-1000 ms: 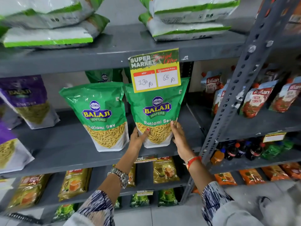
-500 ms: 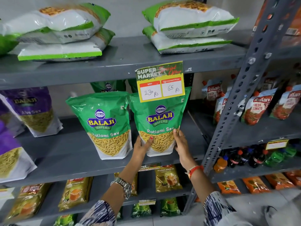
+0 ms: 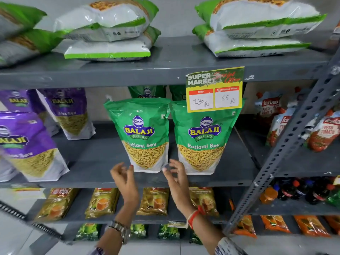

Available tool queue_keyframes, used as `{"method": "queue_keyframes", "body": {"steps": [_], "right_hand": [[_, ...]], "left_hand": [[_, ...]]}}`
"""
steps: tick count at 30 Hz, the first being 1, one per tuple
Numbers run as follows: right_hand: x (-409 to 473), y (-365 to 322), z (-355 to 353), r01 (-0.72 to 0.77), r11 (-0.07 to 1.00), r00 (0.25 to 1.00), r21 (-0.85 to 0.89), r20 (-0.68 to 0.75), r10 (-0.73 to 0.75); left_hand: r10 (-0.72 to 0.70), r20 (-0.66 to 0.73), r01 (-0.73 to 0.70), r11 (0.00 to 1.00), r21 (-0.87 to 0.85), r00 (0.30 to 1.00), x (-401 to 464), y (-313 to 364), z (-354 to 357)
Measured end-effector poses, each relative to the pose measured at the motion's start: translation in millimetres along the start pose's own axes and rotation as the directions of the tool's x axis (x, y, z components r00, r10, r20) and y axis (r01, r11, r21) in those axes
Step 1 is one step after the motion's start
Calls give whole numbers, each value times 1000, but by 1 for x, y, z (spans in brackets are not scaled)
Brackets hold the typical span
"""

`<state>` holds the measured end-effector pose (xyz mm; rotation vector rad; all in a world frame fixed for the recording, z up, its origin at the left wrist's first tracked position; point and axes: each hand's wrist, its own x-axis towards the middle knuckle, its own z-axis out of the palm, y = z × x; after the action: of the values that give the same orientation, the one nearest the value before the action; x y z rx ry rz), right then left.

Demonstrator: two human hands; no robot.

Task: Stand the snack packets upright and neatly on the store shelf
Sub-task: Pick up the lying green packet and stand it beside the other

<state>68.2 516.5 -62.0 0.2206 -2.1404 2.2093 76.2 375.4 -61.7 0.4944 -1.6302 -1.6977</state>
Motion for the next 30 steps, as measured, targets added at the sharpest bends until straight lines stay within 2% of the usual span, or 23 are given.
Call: {"method": "queue_keyframes", "body": {"steps": [2,4,7,10,17,30], "right_hand": [[13,-4,17,-64,998,996,21,56,63],[25,-10,29,-89,996,993,-8,73,90],[37,-17,41,-107,994,993,-3,45,107],[43,-19,43,-150,987,988,50,-12,151],[37,-11,41,-165,986,986,-19,-3,165],[34,-16,38,-148,989,989,11,-17,148]], "left_hand": [[-74,-13,74,997,20,997,32,3,-5],[-166,35,166,986,-2,985,58,9,-3],[-278,181,284,959,-3,943,79,13,3],[-280,328,289,957,22,902,72,16,7],[-241,281,273,959,-79,929,63,10,5],[-196,271,220,974,-62,943,62,3,2]]}}
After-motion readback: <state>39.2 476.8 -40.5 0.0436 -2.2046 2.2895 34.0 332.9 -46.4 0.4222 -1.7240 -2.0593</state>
